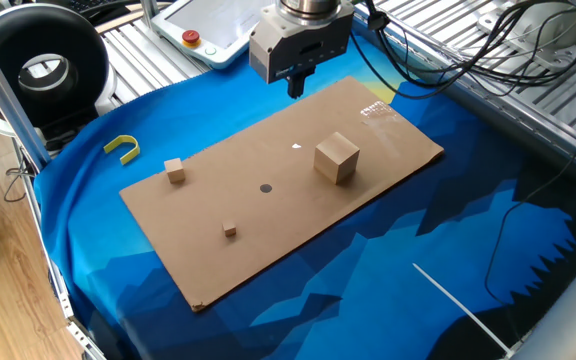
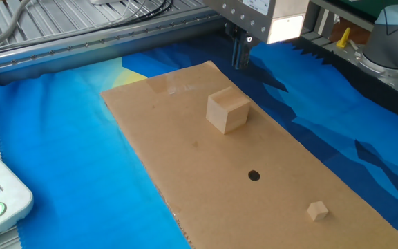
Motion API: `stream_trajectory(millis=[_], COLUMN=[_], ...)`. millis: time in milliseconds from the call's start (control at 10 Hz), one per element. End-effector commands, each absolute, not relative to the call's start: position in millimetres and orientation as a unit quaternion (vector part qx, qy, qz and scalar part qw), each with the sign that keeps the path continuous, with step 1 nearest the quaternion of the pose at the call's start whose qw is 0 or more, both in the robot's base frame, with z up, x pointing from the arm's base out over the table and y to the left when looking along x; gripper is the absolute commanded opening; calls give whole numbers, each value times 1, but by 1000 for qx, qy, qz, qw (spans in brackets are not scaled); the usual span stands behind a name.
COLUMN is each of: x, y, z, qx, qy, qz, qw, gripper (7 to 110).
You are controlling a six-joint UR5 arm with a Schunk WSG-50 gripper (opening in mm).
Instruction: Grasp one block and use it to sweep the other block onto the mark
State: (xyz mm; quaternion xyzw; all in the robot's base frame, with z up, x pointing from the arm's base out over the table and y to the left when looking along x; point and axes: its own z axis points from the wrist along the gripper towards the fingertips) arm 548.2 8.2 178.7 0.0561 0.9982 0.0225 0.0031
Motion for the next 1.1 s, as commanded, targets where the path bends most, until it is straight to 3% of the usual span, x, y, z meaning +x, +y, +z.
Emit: stream_trajectory(millis=[0,200,300,500,600,800,1000], x=[532,531,530,517,495,493,497], y=[7,13,1,-13,-1,6,-12], z=[180,181,180,181,185,185,185], qx=[51,30,39,29,14,24,31], qy=[998,999,999,998,995,994,995], qz=[20,33,8,-19,4,17,-19], qw=[-28,-30,-32,-58,-102,-107,-97], gripper=[7,7,7,7,7,7,7])
